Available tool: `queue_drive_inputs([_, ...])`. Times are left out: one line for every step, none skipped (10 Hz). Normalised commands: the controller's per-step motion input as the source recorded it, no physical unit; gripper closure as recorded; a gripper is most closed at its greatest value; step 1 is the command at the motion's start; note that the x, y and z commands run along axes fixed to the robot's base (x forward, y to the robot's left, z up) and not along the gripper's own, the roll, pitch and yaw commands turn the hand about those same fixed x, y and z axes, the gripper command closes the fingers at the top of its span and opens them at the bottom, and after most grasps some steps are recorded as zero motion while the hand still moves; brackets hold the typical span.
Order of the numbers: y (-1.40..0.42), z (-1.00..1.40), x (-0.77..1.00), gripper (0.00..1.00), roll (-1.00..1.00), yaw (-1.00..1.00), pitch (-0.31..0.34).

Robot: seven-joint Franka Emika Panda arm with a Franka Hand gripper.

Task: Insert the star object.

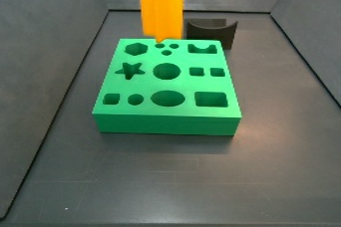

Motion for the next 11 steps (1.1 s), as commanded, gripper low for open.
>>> queue_drive_inputs([0.03, -0.61, -0.06, 1.0, 0.12, 0.0, -0.023])
queue_drive_inputs([0.03, -0.64, -0.03, 1.0, 0.13, 0.02, -0.033])
queue_drive_inputs([0.09, -0.62, -0.3, 1.0, 0.12, 0.0, -0.106])
queue_drive_inputs([0.02, -0.58, -0.14, 1.0, 0.07, 0.0, -0.07])
queue_drive_inputs([0.01, -0.52, -0.07, 1.0, 0.08, 0.0, -0.029])
queue_drive_inputs([0.07, -0.38, -0.12, 1.0, 0.06, -0.03, 0.0])
queue_drive_inputs([0.24, -0.25, -0.1, 1.0, 0.0, 0.0, 0.0])
queue_drive_inputs([0.32, -0.23, 0.0, 1.0, 0.0, 0.0, 0.0])
queue_drive_inputs([0.27, -0.26, -0.03, 1.0, 0.0, 0.0, 0.0])
queue_drive_inputs([0.2, -0.3, -0.09, 1.0, 0.0, 0.0, 0.0])
queue_drive_inputs([0.13, -0.35, -0.14, 1.0, 0.0, 0.0, -0.017])
